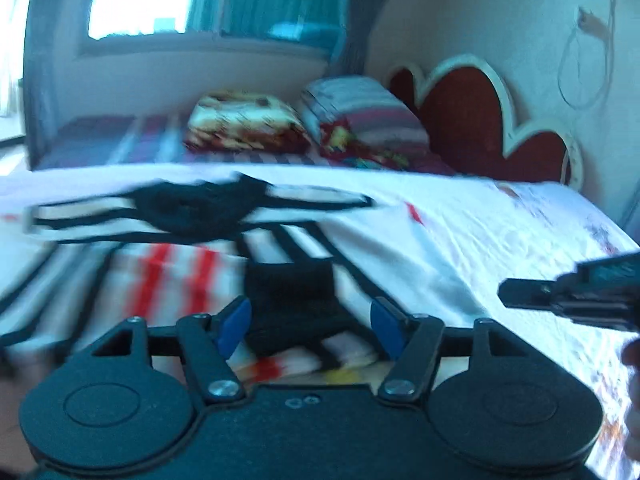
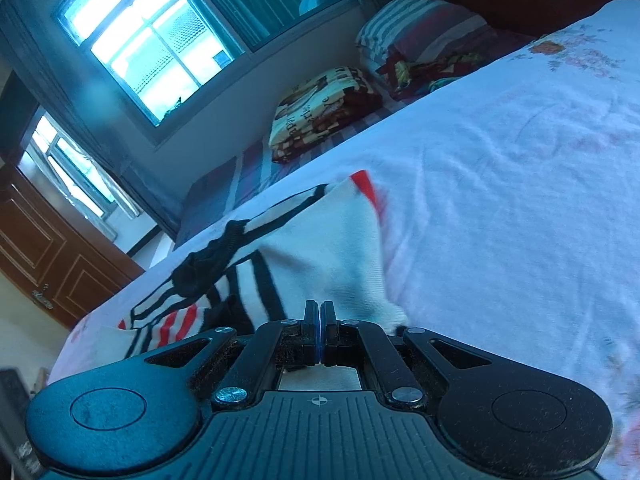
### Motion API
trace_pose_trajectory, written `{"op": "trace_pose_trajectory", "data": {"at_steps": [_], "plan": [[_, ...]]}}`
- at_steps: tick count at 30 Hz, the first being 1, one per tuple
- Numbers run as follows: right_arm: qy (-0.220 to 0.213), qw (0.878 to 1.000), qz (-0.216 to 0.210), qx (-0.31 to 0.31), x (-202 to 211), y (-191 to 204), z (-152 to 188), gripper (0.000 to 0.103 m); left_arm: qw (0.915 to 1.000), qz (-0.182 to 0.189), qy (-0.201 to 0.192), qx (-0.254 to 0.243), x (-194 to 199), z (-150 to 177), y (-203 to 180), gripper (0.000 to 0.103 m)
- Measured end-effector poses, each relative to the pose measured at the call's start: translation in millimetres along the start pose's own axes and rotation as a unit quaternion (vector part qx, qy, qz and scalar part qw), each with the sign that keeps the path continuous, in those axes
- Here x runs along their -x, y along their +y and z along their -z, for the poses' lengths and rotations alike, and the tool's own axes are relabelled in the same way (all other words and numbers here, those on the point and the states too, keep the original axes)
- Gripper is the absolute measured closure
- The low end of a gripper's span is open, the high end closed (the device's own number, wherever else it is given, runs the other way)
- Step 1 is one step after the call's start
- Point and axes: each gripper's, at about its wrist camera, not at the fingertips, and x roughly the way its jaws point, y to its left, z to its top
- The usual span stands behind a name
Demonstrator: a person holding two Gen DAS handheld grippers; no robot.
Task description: Fold small clothes
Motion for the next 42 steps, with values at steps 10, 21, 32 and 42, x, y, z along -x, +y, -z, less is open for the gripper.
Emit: {"op": "trace_pose_trajectory", "data": {"at_steps": [10, 21, 32, 42], "plan": [[0.038, 0.997, -0.069, -0.013, -60.0, 33.2, 19.9, 0.055, 0.9792, -0.2, 0.009, 0.034, 98.0, 55.4, 137.5, 0.052], [0.069, 0.996, -0.044, 0.024, -98.9, 64.1, 27.2, 0.055, 0.9808, -0.192, 0.006, 0.035, 68.7, 46.1, 175.6, 0.056], [-0.019, 0.986, -0.029, 0.162, -57.2, 103.0, 27.8, 0.093, 0.9835, -0.177, 0.027, 0.023, 55.6, 42.3, 178.3, 0.067], [-0.006, 0.984, 0.001, 0.176, -63.4, 92.3, 32.9, 0.093, 0.9852, -0.165, 0.035, 0.032, 52.3, 44.1, 183.2, 0.066]]}}
